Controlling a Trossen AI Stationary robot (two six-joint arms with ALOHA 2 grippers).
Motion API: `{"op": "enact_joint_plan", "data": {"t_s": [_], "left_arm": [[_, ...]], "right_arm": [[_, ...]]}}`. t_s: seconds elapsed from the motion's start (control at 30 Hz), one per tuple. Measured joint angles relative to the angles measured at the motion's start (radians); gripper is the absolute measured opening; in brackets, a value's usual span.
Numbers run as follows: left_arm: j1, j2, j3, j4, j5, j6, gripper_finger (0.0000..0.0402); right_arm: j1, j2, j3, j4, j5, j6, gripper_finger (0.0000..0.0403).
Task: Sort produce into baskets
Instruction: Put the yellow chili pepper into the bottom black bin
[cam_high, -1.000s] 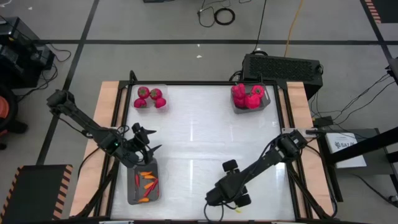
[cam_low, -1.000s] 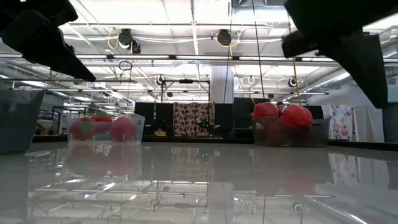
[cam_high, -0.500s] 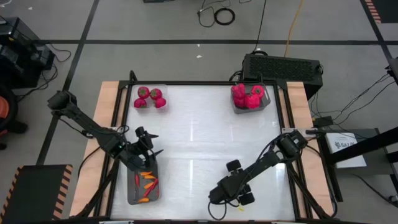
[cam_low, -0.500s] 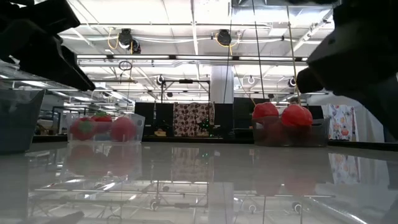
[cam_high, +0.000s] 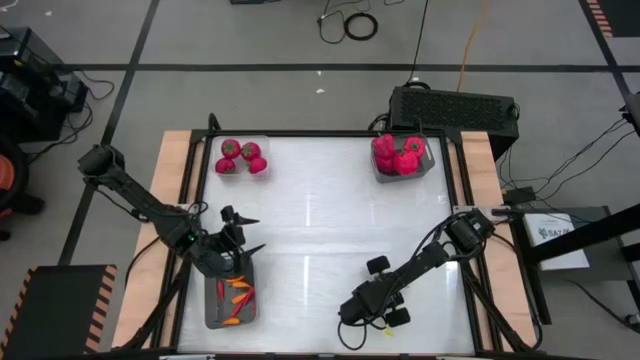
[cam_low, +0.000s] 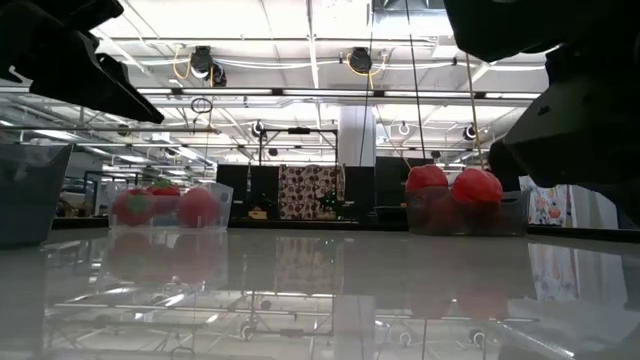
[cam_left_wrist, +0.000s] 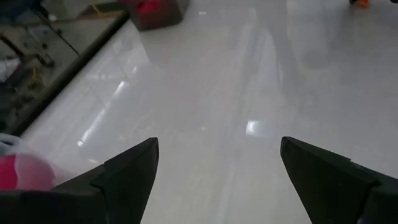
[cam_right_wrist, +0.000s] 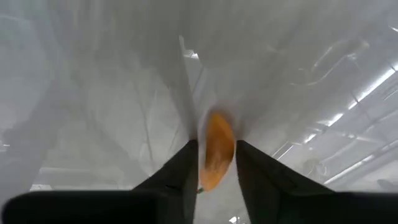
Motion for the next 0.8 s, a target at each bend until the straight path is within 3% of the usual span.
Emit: {"op": "enact_joint_plan", "data": {"t_s": [0.27, 0.53, 0.8], "left_arm": [[-0.025, 0.000, 0.000, -0.001, -0.052, 0.019, 0.0343], [-0.087, -0.038, 0.000, -0.008, -0.125, 0.039, 0.0343], [-0.189, -0.118, -0.014, -0.002, -0.193, 0.047, 0.0343]], "right_arm": [[-0.004, -0.021, -0.004, -0.001, 0.017, 0.031, 0.0010], [-0.023, -0.128, -0.004, 0.022, 0.025, 0.162, 0.0016], [-0.045, -0.283, -0.004, 0.256, 0.165, 0.305, 0.0012]]}}
